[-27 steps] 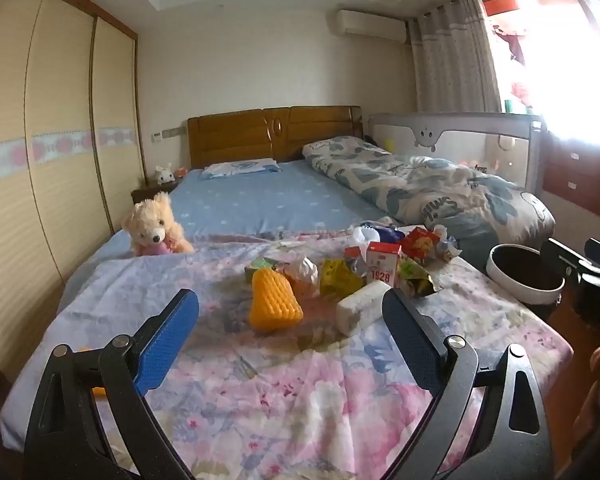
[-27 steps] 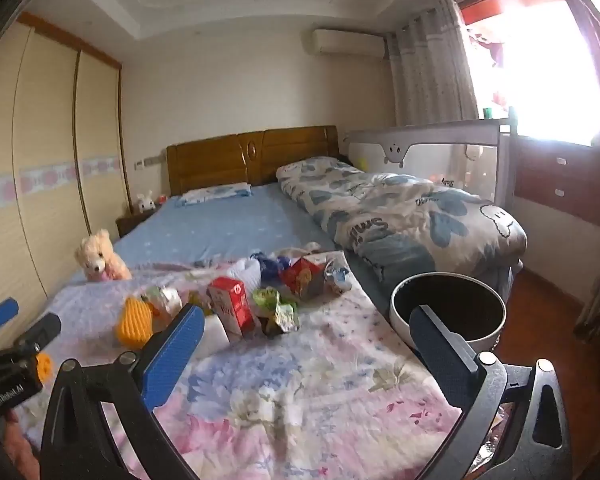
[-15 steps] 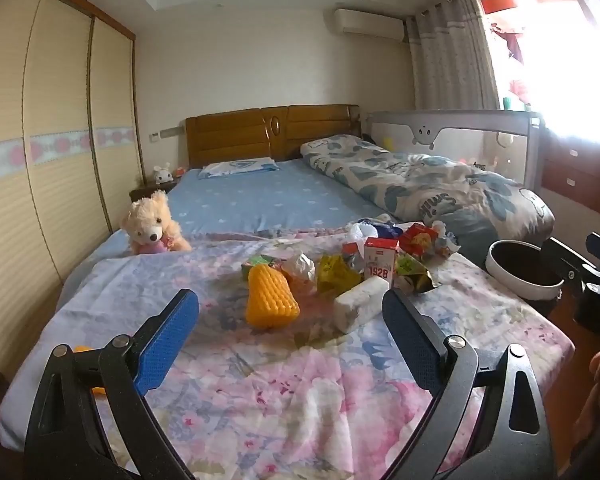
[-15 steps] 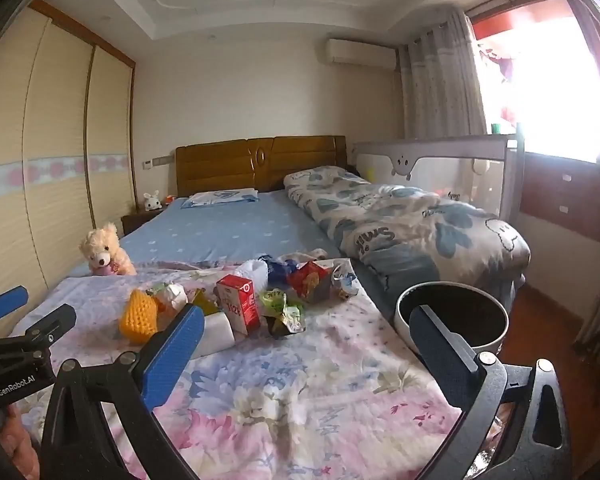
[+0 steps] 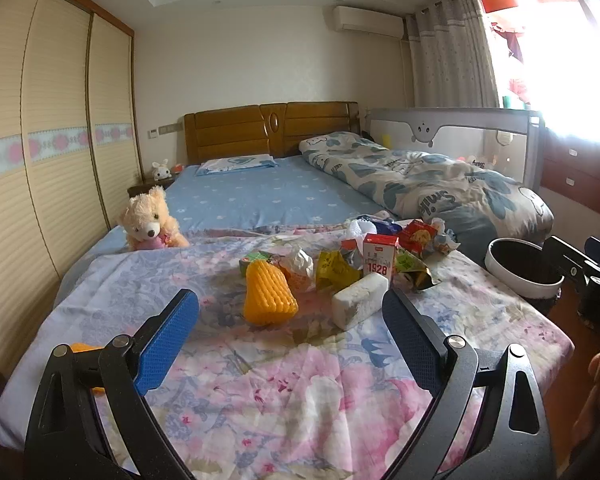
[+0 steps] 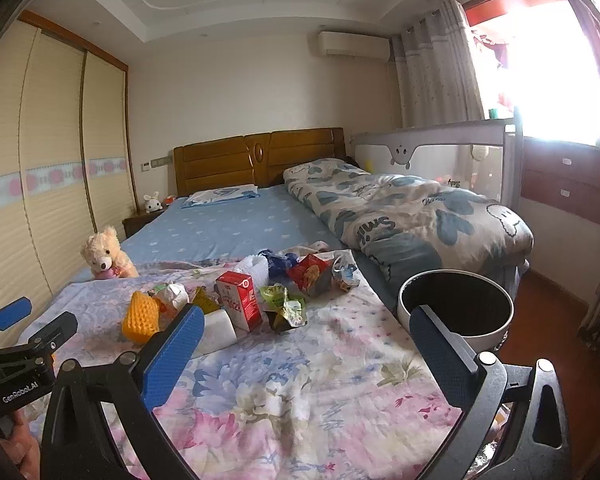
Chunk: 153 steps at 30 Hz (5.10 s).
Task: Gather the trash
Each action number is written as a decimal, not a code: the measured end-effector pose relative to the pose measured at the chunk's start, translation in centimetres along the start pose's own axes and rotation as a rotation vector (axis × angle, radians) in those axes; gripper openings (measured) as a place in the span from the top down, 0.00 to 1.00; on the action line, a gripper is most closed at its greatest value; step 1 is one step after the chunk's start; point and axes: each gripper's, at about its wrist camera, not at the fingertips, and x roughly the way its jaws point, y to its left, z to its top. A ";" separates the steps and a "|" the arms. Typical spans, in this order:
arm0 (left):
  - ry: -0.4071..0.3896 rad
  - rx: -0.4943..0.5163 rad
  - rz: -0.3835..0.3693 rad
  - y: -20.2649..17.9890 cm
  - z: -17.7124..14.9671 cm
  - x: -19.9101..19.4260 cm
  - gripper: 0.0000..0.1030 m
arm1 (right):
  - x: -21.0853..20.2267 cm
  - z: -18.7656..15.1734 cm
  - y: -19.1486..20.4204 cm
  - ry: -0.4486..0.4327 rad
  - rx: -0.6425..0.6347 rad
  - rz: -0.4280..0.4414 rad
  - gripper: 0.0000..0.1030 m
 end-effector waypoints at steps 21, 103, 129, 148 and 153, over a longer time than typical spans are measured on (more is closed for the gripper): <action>-0.001 -0.003 0.001 0.0 0.1 -0.1 0.08 | 0.3 -0.2 0.3 0.023 0.008 0.024 0.00; 0.501 -0.100 -0.120 6.2 -2.6 20.6 0.23 | 20.2 -3.6 9.0 0.489 -0.180 0.423 0.02; 0.496 -0.143 -0.253 5.6 -3.6 16.5 0.75 | 18.7 -3.7 4.0 0.594 0.069 0.469 0.32; 0.488 -0.113 -0.278 4.4 -3.4 15.3 0.75 | 23.0 -3.5 5.8 0.630 0.262 0.513 0.82; 0.482 -0.074 -0.324 1.9 -2.5 14.7 0.75 | 22.0 -3.8 2.9 0.606 0.283 0.498 0.84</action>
